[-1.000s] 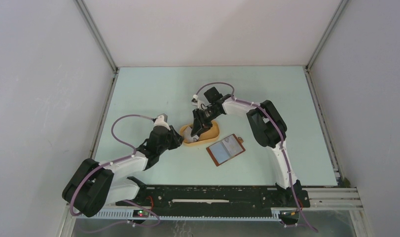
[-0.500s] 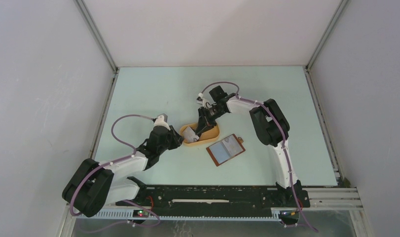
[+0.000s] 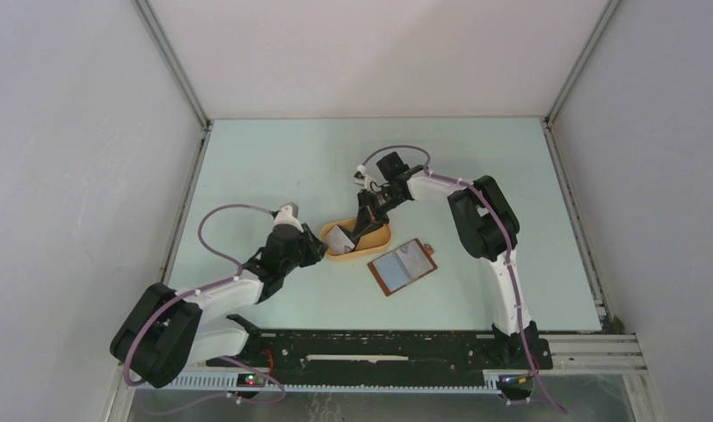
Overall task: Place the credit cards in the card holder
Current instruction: Pick up the credit card from the storage box.
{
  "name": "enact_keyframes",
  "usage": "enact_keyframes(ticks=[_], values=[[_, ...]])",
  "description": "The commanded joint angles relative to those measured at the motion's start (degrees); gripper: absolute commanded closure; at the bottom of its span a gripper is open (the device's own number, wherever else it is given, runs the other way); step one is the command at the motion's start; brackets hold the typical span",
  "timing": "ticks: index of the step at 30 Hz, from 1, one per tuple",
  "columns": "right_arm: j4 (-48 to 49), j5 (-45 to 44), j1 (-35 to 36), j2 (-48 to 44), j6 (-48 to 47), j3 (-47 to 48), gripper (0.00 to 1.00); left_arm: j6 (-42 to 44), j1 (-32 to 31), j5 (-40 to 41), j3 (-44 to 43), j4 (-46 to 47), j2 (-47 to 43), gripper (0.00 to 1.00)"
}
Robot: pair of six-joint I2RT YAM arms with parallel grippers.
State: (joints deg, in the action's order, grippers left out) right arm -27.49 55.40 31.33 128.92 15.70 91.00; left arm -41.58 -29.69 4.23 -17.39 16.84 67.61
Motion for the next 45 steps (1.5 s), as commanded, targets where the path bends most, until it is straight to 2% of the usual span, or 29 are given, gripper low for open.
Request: enact_keyframes(ticks=[1,8,21,25,27,33,38,42,45], values=[[-0.7,-3.4,-0.9,-6.2,-2.8,-0.2,1.0,0.5,-0.1,-0.3,-2.4,-1.4,-2.0,0.72],[-3.4,-5.7,-2.0,-10.1,-7.7,-0.9,1.0,0.7,-0.1,0.0,-2.6,-2.9,-4.5,0.68],[-10.2,-1.3,-3.4,-19.8,-22.3,-4.0,1.0,1.5,-0.1,0.8,-2.0,-9.3,-16.9,0.4],[-13.0,2.5,-3.6,-24.9,-28.1,-6.2,1.0,2.1,-0.1,-3.2,-0.1,-8.8,-22.9,0.34],[-13.3,4.9,-3.9,-29.2,-30.4,-8.9,1.0,1.9,-0.1,-8.2,1.7,-5.2,-25.8,0.32],[-12.3,10.4,-5.7,-40.4,-34.0,-16.0,1.0,-1.0,-1.3,-23.2,8.1,14.6,-30.7,0.28],[-6.3,14.2,-7.5,-47.5,-31.6,-22.2,1.0,1.1,-8.2,-21.2,8.6,22.4,-31.6,0.24],[-4.4,18.8,-8.7,-49.5,-30.0,-23.9,1.0,3.8,-14.4,-17.5,7.4,28.4,-28.4,0.24],[-2.9,20.5,-8.7,-50.1,-28.8,-24.8,1.0,4.2,-16.2,-16.4,5.6,31.1,-24.8,0.25]])
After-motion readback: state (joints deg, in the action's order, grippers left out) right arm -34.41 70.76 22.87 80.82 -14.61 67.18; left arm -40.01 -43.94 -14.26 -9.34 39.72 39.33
